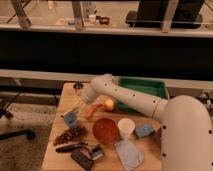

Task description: Place banana in tray

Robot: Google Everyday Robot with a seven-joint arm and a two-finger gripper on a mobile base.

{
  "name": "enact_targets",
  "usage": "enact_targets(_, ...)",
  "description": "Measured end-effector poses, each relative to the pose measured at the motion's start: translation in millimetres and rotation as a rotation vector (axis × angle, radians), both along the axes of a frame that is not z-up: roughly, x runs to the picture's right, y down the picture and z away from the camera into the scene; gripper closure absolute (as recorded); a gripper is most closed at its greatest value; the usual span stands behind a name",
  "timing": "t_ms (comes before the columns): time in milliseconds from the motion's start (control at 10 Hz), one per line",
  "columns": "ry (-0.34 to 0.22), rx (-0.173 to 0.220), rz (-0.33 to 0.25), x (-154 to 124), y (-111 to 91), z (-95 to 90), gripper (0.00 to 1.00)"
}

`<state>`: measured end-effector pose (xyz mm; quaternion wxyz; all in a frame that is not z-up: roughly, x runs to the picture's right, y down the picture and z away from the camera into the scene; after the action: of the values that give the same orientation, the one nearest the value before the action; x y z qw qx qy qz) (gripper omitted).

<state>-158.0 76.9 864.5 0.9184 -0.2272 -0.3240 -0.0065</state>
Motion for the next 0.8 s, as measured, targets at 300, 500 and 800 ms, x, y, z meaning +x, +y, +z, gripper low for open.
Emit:
enact_targets(300,-0.002,-0.013,-0.004,-3.6,2.8,7.7,0.2)
enact_targets(500,-0.003,-0.025,-0.009,-7.2,6.1,12.7,0.2)
enact_targets(800,-0.002,-0.038,-0.016,-11.7,11.6,18.2,0.2)
